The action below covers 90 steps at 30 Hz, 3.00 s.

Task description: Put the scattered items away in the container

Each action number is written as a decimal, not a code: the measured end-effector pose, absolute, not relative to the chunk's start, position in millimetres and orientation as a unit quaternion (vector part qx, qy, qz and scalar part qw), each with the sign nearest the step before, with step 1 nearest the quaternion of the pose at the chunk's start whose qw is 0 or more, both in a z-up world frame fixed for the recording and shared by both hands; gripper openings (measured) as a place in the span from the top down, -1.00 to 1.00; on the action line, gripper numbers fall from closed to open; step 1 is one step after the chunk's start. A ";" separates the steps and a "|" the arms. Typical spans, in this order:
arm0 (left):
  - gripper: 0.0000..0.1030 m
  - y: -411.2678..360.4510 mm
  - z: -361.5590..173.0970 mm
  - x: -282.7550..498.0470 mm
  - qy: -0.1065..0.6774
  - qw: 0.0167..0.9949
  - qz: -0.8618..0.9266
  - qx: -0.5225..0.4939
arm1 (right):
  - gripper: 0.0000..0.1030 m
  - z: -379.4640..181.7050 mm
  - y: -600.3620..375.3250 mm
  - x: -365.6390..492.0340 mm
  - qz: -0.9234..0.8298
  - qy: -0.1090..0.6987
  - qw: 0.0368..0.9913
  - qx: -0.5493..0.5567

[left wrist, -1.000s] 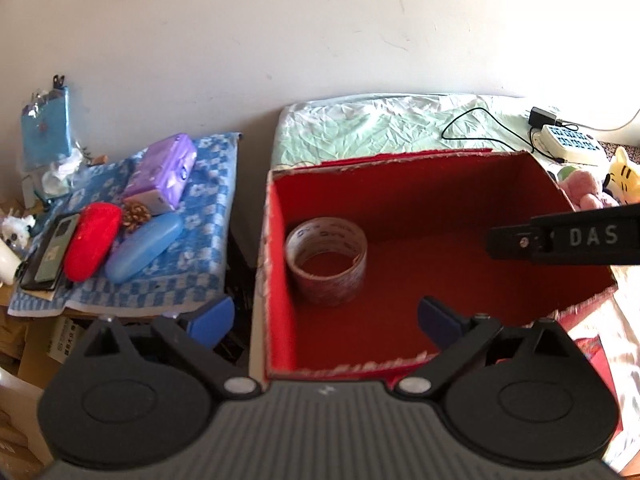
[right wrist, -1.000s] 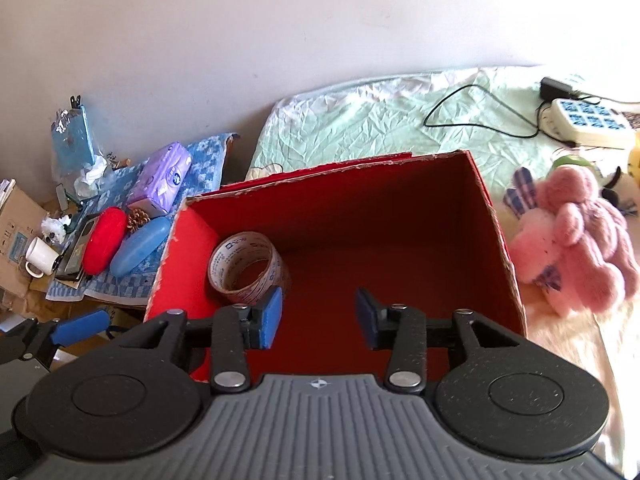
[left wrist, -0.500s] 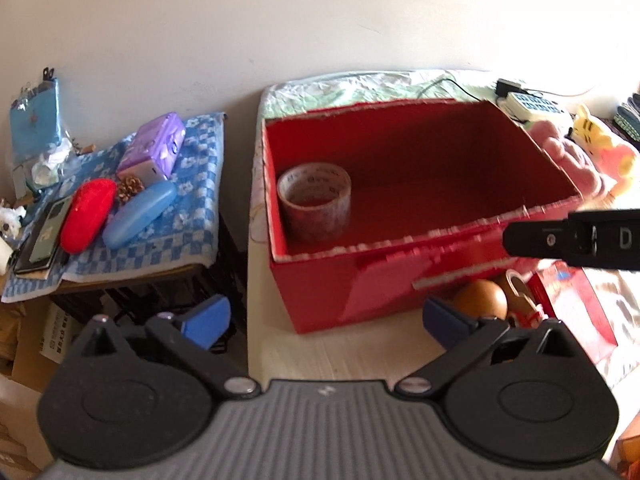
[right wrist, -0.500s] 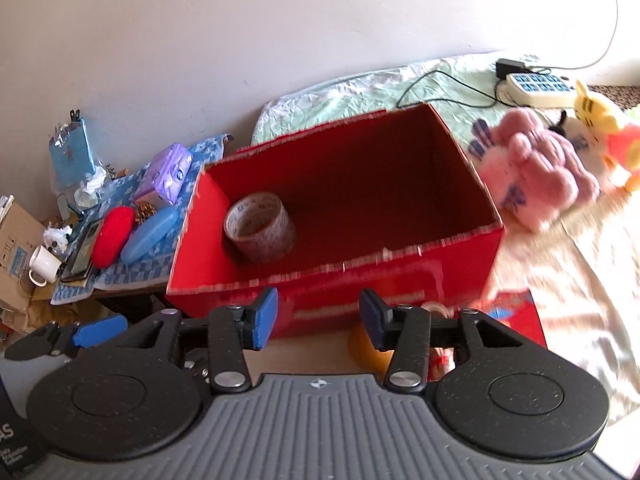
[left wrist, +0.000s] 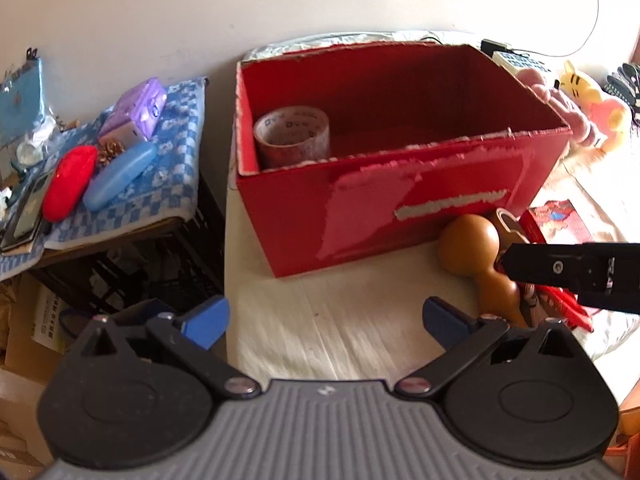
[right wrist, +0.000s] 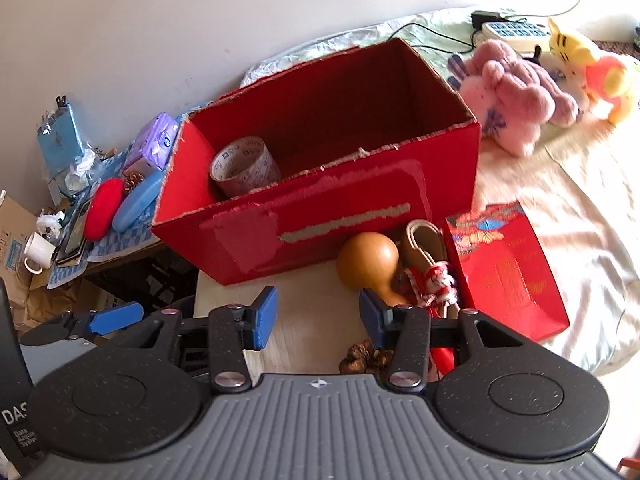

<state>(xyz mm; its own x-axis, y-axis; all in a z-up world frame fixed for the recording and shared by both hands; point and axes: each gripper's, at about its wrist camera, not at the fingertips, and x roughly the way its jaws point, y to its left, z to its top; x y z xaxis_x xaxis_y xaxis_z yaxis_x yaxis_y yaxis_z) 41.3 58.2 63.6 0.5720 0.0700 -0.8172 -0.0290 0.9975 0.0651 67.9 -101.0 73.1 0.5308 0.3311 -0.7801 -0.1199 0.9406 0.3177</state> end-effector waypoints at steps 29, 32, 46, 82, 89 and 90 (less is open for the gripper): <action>-0.97 31.8 15.0 37.9 0.519 0.851 -0.077 0.017 | 0.06 28.8 -140.0 64.6 0.098 0.522 0.826 0.188; -0.94 25.1 11.3 41.8 0.523 0.847 -0.089 0.019 | 0.12 21.7 -142.9 66.1 0.101 0.531 0.815 0.209; -0.80 -3.1 -3.0 48.0 0.534 0.833 -0.137 0.036 | 0.20 -3.7 -149.4 73.2 0.098 0.557 0.785 0.251; 0.08 -9.3 -13.5 43.7 0.499 0.840 -0.210 0.025 | 0.25 -9.0 -141.9 92.7 0.124 0.575 0.769 0.251; 0.11 2.8 -9.3 34.7 0.486 0.849 -0.205 0.008 | 0.56 -4.6 -139.4 90.3 0.145 0.568 0.776 0.234; 0.11 5.1 -6.2 32.5 0.483 0.851 -0.204 0.007 | 0.69 -2.3 -138.0 89.3 0.146 0.565 0.780 0.226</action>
<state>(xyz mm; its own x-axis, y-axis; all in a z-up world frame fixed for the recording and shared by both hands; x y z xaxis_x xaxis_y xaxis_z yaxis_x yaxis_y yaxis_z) 32.5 5.1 -6.2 0.4492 -0.3411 -0.8258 0.3539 0.9166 -0.1861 89.3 -138.0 -2.3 0.3185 0.4826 -0.8159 0.0274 0.8557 0.5168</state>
